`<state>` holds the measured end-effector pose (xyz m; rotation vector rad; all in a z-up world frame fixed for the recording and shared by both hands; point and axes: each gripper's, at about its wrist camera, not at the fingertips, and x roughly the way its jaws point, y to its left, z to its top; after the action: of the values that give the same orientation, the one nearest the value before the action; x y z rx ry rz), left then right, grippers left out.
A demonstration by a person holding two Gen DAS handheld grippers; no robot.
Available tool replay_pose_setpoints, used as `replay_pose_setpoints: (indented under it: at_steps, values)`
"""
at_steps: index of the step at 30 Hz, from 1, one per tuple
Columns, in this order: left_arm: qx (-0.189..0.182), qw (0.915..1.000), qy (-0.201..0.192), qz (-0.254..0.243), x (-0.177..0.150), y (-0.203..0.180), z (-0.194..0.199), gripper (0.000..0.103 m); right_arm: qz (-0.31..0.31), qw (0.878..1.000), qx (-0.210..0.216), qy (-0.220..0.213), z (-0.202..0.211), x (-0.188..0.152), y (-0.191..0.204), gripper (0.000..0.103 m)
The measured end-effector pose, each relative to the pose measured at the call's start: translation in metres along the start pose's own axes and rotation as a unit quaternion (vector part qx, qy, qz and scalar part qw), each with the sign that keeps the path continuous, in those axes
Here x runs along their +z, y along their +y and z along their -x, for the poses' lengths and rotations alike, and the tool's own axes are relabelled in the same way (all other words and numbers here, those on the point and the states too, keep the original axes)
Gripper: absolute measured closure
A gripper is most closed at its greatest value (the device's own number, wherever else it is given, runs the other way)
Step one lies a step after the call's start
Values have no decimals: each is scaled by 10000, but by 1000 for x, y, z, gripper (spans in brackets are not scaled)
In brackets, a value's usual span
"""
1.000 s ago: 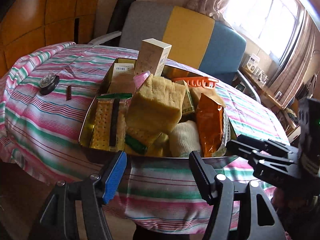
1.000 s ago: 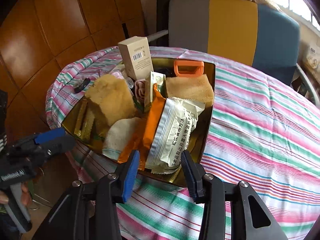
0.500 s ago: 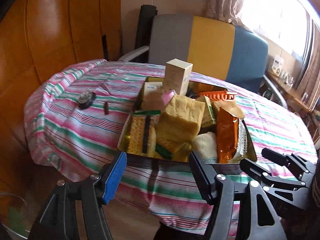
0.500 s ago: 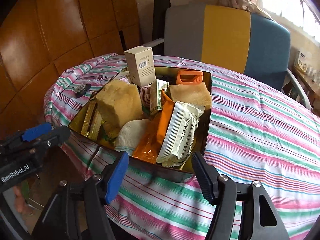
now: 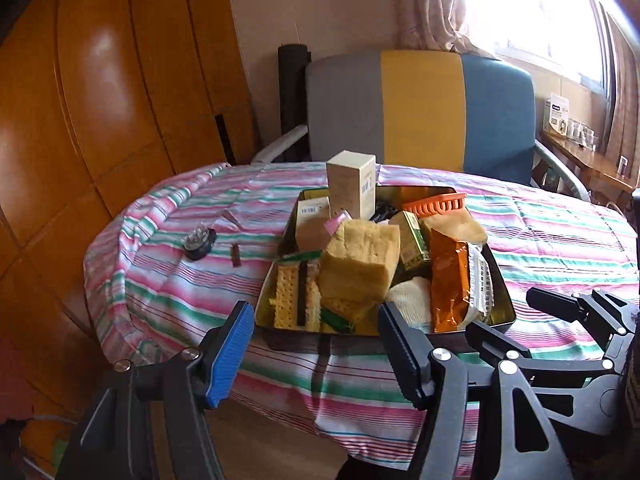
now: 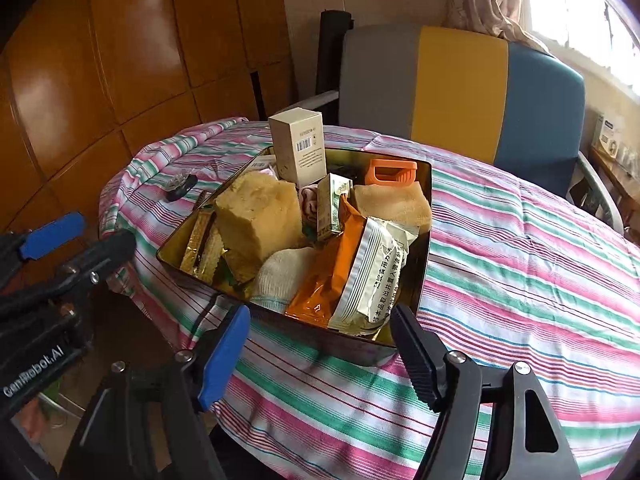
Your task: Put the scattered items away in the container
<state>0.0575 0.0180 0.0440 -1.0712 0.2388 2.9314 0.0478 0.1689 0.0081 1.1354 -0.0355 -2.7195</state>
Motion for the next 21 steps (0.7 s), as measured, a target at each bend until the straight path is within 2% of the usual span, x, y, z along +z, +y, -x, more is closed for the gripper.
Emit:
replay_pose_setpoints:
  at_steps: [14, 21]
  values:
    - [33, 9989, 422, 223, -4, 0, -18, 38, -43, 9995, -312, -78, 5, 6, 2, 22]
    - [72, 9985, 440, 313, -6, 2, -20, 38, -27, 9990, -441, -66, 5, 6, 6, 21]
